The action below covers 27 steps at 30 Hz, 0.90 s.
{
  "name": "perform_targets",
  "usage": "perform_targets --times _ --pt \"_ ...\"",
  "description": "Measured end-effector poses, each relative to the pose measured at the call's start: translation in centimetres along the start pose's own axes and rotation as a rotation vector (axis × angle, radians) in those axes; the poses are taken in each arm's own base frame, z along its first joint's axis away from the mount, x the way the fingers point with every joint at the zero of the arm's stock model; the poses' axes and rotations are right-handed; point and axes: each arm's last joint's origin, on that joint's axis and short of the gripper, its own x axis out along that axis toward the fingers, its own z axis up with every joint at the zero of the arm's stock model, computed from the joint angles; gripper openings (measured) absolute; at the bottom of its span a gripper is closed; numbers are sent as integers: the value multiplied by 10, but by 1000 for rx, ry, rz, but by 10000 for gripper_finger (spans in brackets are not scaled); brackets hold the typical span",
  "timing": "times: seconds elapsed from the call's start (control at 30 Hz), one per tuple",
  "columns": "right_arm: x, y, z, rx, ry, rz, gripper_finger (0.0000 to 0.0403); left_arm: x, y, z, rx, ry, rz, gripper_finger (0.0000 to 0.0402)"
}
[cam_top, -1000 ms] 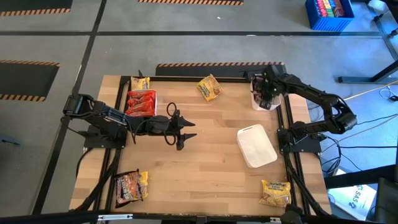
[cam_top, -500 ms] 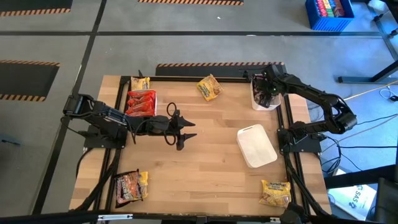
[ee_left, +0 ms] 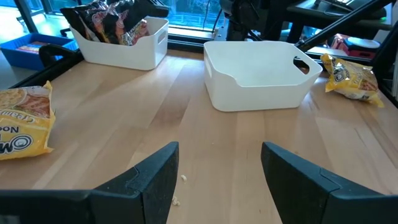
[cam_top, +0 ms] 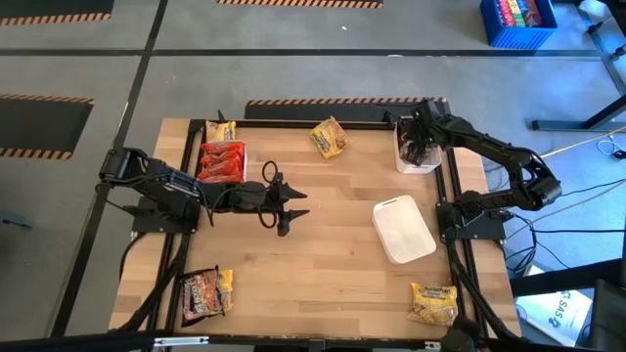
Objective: Sort Maruchan noodles
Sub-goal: Put the top black noodle into the top right white bin
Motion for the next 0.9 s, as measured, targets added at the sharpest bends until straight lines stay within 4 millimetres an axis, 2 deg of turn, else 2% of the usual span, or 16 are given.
perform_targets --times 0.43,0.67,0.9 --pt "-1 2 -2 -12 18 31 244 0 0 0 0 0 0 224" --pt "-15 -10 9 69 -2 1 244 0 0 0 0 0 0 224" --pt "-16 -10 9 71 8 3 243 0 0 0 0 0 0 224"
